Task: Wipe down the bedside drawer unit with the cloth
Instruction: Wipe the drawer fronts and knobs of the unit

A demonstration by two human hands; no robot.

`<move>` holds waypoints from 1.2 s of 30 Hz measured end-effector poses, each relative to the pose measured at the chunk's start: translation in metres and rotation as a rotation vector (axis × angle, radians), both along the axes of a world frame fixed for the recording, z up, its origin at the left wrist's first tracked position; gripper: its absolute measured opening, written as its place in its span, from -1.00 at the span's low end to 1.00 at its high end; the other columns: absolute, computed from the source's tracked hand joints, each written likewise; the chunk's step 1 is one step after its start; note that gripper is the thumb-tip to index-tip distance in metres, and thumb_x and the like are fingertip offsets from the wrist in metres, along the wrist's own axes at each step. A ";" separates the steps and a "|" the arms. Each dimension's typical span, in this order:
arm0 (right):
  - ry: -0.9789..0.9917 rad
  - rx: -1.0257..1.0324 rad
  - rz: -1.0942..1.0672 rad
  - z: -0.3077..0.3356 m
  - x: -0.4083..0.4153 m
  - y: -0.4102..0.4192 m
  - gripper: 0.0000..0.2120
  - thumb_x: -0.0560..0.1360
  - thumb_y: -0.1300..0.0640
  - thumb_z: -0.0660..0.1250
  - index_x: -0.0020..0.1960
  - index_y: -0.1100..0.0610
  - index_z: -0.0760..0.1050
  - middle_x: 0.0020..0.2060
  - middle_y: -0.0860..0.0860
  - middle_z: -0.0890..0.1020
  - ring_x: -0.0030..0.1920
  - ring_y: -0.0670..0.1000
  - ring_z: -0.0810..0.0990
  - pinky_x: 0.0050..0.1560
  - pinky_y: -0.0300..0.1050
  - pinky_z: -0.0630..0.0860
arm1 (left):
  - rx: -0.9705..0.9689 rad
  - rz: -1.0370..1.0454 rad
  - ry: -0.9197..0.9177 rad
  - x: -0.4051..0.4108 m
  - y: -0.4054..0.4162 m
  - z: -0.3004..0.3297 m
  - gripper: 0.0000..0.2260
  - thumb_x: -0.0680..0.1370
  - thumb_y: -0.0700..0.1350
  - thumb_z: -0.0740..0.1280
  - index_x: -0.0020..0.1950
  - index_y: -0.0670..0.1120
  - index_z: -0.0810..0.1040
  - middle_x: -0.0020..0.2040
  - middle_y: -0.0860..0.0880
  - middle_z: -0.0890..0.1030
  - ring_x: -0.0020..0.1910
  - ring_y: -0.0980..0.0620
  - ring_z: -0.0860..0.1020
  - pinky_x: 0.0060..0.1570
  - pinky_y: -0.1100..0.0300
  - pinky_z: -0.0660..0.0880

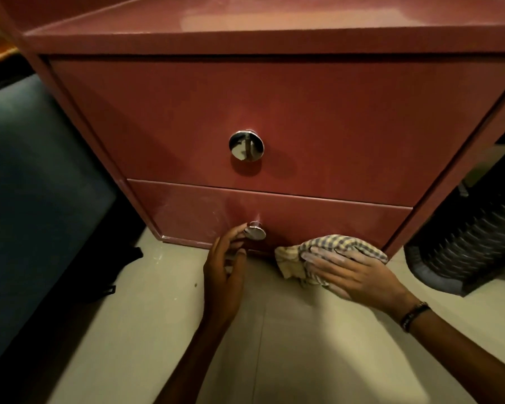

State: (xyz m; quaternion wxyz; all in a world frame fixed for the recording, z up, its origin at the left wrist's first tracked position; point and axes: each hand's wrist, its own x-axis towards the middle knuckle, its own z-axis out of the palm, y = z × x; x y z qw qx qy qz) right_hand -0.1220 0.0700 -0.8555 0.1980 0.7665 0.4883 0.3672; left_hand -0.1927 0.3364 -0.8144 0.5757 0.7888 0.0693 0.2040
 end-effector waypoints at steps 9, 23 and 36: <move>0.197 0.136 -0.013 -0.020 0.002 0.124 -0.47 0.55 0.17 0.10 0.51 0.14 0.13 0.48 -0.05 0.27 0.47 -0.05 0.19 0.43 -0.13 0.04 | -0.029 0.094 -0.025 -0.012 0.018 0.000 -0.62 0.49 -0.17 0.24 0.31 -0.06 0.48 0.20 0.07 0.58 0.11 0.27 0.53 -0.08 0.39 0.49; 0.235 0.175 0.072 -0.020 0.015 0.232 -0.48 0.54 0.29 0.15 0.48 0.20 0.13 0.45 -0.03 0.35 0.44 -0.03 0.31 0.45 -0.10 0.24 | -0.016 0.228 -0.042 -0.024 0.058 0.011 -0.72 0.58 -0.29 0.25 0.27 -0.09 0.45 0.13 0.13 0.56 0.06 0.32 0.52 -0.10 0.47 0.44; 0.191 0.277 -0.018 -0.022 0.005 0.227 -0.57 0.64 0.29 -0.06 0.46 0.15 0.30 0.46 0.00 0.32 0.46 -0.05 0.24 0.44 -0.07 -0.02 | 0.036 0.366 -0.068 -0.046 0.103 0.011 -0.69 0.51 -0.17 0.23 0.24 0.04 0.45 0.22 0.04 0.55 0.18 0.10 0.51 -0.04 0.47 0.41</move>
